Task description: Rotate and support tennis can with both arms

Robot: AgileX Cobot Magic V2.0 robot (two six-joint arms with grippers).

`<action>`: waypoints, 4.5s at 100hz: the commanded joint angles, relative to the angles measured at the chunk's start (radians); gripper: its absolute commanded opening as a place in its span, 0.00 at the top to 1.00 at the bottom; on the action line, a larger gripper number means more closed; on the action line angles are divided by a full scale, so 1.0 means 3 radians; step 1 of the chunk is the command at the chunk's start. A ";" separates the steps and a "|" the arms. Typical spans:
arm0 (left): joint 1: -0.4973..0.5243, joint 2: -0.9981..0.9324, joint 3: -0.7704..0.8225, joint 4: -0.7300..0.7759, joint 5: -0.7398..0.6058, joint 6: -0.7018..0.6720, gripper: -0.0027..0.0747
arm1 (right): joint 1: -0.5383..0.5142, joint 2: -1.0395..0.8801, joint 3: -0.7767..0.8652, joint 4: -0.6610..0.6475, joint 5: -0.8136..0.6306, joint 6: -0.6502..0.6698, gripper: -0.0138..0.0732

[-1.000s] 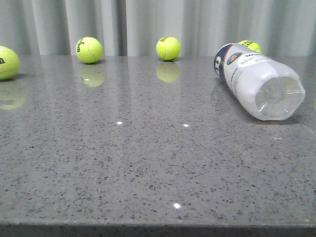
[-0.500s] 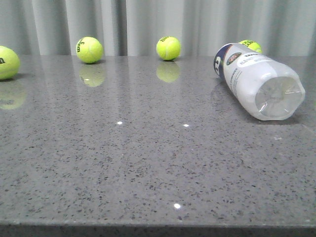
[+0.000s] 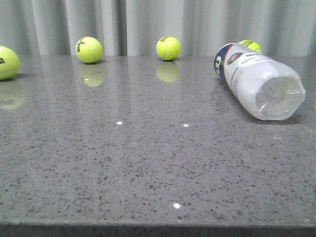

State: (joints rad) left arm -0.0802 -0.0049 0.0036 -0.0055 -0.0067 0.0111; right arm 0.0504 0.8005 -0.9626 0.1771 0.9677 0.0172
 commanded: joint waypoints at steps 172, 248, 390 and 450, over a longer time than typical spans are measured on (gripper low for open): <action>0.0005 -0.0111 0.0141 -0.0004 -0.0256 -0.0037 0.99 | 0.0393 0.3060 -0.1819 0.0256 -0.0043 -0.0396 0.64; 0.0005 -0.0111 0.0141 -0.0004 -0.0256 -0.0037 0.99 | 0.1390 0.3197 -0.3050 0.0253 0.0189 -0.3852 0.64; 0.0005 -0.0111 0.0141 -0.0004 -0.0256 -0.0037 0.99 | 0.1625 0.3880 -0.3050 -0.0015 0.0133 -0.4067 0.10; 0.0005 -0.0111 0.0141 -0.0004 -0.0256 -0.0037 0.99 | 0.1625 0.3741 -0.3050 -0.0015 0.0146 -0.4064 0.10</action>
State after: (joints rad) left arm -0.0802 -0.0049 0.0036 -0.0055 -0.0067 0.0111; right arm 0.5395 2.0060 -1.8468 0.1658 1.0298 -1.1919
